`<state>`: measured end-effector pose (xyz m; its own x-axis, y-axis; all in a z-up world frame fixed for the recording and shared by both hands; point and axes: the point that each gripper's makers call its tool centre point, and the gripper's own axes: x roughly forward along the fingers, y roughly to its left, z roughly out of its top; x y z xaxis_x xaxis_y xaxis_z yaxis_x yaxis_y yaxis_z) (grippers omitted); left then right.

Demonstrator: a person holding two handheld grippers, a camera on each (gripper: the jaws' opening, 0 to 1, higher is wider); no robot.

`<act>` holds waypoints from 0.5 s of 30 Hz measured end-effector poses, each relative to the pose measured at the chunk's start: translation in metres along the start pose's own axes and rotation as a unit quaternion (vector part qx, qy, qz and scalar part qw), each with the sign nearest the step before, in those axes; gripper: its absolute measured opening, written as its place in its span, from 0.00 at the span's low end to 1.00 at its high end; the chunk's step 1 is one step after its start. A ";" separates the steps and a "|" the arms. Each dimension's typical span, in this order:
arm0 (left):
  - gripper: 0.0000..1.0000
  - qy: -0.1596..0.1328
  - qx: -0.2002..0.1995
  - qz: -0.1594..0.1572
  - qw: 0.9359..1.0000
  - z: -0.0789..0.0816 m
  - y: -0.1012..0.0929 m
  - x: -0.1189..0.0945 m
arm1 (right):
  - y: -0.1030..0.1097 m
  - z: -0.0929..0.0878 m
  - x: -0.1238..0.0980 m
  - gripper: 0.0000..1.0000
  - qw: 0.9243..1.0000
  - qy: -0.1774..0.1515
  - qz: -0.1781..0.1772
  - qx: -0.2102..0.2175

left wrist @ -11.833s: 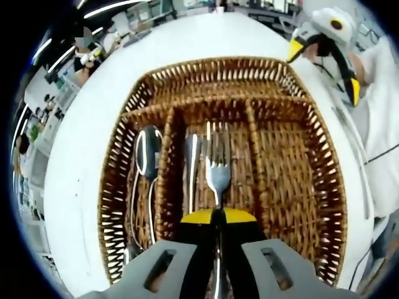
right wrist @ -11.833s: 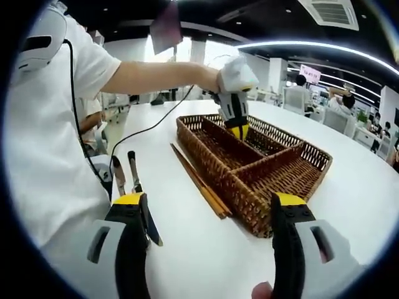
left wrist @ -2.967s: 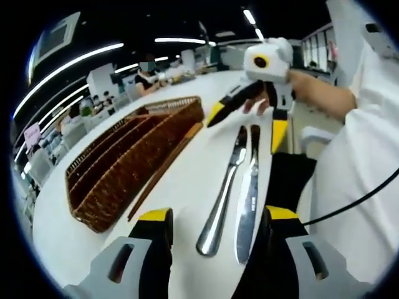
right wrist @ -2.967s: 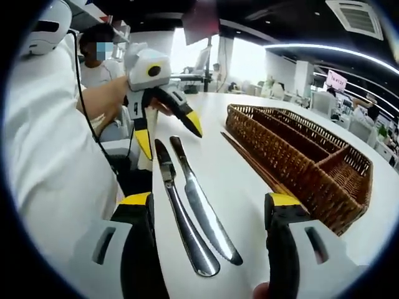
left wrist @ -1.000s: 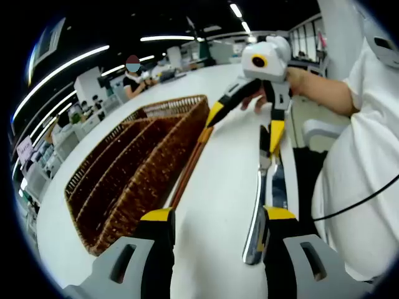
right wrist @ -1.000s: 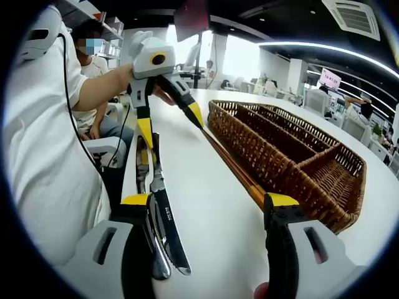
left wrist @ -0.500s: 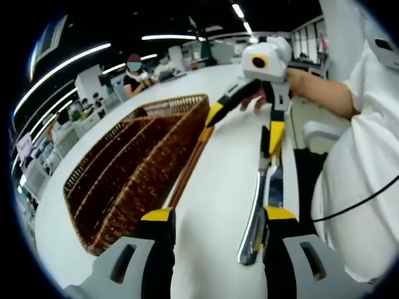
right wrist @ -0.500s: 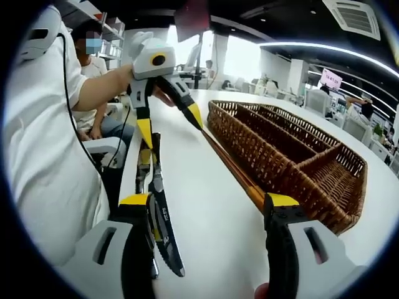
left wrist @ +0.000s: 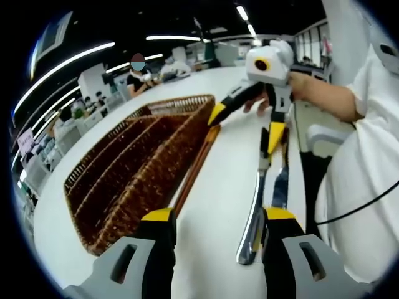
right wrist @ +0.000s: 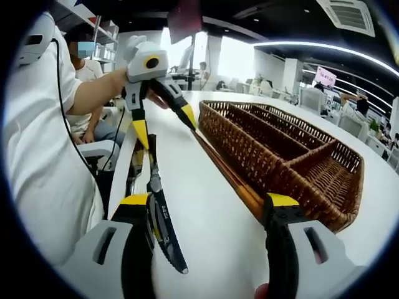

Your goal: Arrange the knives, forks, and spoons in their matching storage slots by inserting each utensil handle-first until every utensil is classified and aligned in the correct compartment

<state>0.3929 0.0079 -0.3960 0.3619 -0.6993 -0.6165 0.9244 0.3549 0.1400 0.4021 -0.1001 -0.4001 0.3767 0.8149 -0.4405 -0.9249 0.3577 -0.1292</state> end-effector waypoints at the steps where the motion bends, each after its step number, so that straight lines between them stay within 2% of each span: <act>1: 0.54 0.000 0.000 0.000 1.000 0.000 0.000 0.000 | -0.001 0.000 0.000 0.74 1.000 0.000 -0.001 0.001; 15: 0.51 -0.005 -0.006 0.008 1.000 0.002 0.006 0.004 | -0.008 -0.001 0.001 0.71 1.000 0.003 -0.010 0.003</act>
<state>0.4003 0.0066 -0.3959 0.3788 -0.6998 -0.6056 0.9166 0.3740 0.1412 0.4104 -0.1027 -0.4008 0.3943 0.8049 -0.4434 -0.9169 0.3767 -0.1316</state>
